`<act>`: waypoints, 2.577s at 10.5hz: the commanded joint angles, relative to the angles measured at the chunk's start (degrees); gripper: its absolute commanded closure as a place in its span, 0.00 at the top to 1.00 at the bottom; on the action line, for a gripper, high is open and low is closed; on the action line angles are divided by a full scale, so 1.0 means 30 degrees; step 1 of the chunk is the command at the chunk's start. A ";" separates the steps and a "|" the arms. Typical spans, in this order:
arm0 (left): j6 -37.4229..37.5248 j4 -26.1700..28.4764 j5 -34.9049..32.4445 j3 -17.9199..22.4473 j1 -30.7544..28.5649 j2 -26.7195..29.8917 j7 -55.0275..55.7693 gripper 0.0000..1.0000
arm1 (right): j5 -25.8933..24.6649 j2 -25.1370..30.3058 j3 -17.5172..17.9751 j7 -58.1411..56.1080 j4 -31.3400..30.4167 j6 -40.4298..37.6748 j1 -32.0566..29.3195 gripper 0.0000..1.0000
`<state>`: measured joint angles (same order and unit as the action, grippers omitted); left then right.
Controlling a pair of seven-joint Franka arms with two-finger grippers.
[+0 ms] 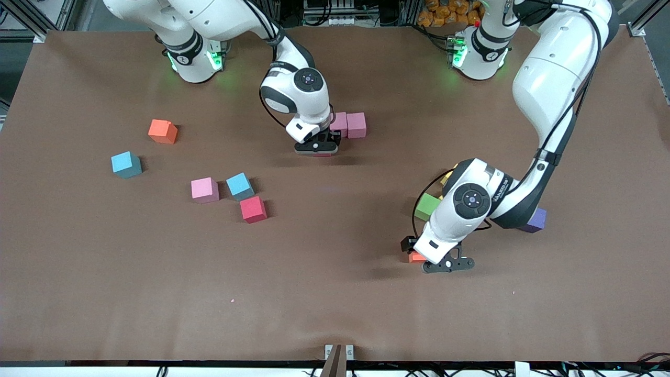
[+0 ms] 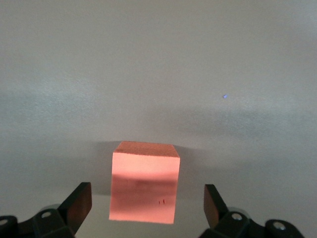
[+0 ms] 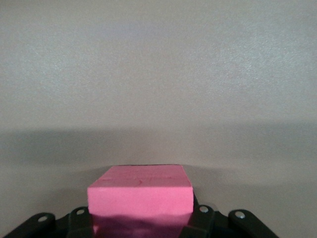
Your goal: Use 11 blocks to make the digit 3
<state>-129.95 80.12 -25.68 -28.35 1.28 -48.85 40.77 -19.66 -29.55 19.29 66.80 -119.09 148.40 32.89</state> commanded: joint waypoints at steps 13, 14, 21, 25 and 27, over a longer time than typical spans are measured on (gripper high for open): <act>-0.0188 -0.0485 0.0443 0.0747 0.0363 -0.1293 -0.0614 0.41 | -0.0684 -0.0052 0.0046 0.0585 -0.0324 0.0075 0.0081 0.54; -0.0188 -0.0485 0.0414 0.0747 0.0508 -0.1235 -0.0612 0.24 | -0.0684 -0.0023 0.0075 0.0614 -0.0411 0.0075 0.0081 0.59; 0.3112 -0.0339 0.0443 0.0513 0.0216 0.2011 -0.0466 0.13 | -0.0684 -0.0023 0.0192 0.0527 -0.0441 0.0016 0.0081 0.63; 0.7857 -0.0163 0.2429 0.0279 -0.0483 0.5582 -0.0583 0.13 | -0.1296 -0.0023 0.0192 0.0350 -0.0441 -0.0013 0.0081 0.66; 0.9968 -0.0163 0.2639 0.0250 -0.0486 0.6962 -0.0612 0.13 | -0.1329 -0.0023 0.0221 0.0379 -0.0441 -0.0013 0.0081 0.82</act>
<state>-103.61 77.71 -19.58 -27.55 0.32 -32.12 39.88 -21.87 -29.97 19.89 66.79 -119.73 148.33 32.93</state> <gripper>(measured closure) 0.441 0.308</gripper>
